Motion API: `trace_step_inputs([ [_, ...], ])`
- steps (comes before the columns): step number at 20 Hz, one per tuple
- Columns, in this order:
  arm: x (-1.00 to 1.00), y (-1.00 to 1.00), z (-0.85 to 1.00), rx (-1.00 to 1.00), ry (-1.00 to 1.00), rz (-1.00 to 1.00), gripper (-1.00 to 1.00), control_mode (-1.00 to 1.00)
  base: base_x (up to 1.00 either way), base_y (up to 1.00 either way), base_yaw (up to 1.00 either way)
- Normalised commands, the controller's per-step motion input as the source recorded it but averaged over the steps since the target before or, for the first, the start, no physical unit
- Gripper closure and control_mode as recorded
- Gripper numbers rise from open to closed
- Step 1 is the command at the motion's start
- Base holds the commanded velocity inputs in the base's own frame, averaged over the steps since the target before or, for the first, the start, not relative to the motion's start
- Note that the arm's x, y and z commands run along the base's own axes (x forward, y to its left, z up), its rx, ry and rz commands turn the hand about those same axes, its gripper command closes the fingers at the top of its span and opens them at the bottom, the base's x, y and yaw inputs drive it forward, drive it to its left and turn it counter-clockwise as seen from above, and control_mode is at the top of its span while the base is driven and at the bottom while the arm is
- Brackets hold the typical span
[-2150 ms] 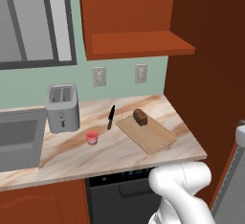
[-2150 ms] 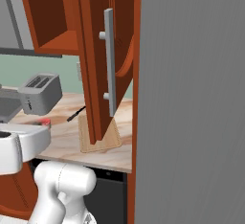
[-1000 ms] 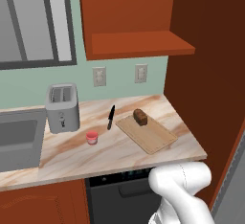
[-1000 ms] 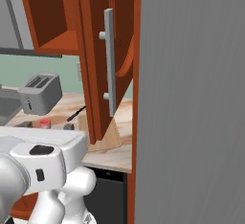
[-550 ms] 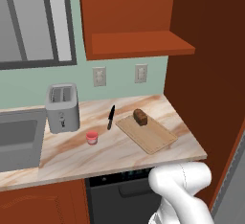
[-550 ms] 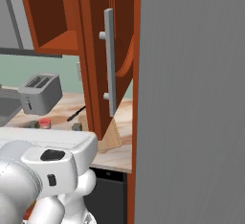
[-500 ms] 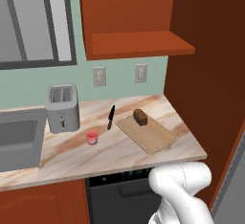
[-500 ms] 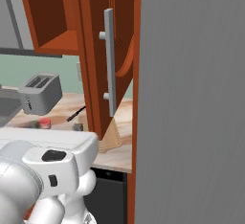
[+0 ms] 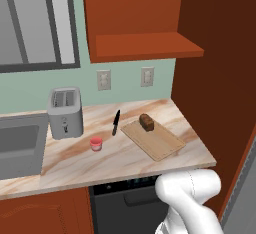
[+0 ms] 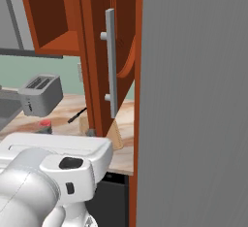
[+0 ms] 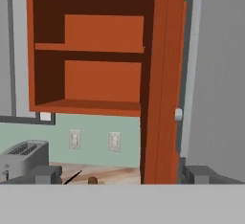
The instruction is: Pick the bread, place it on the cutting board, pick the jam, place it on the counter, and close the cabinet.
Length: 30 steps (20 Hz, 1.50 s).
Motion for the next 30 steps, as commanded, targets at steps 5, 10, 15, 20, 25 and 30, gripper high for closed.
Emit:
trace_step_inputs([
  [5,0.03,-0.20,-0.09,0.00,0.00,0.00,-1.00,-1.00,0.00,0.00,0.00],
  [10,0.11,-0.18,-0.12,0.00,-0.01,0.02,-1.00,-1.00,0.00,0.00,0.00],
  [15,0.15,-0.18,-0.06,0.00,-0.01,0.01,-1.00,-1.00,0.00,0.00,0.00],
  [20,0.22,-0.17,-0.07,0.00,-0.04,0.02,-1.00,-1.00,0.00,0.00,0.00],
  [25,0.14,-0.13,-0.05,0.00,-0.03,0.03,-1.00,-1.00,0.00,0.00,0.00],
  [30,0.00,-0.05,-0.03,0.00,-0.03,0.06,-1.00,-1.00,0.00,0.00,0.00],
])
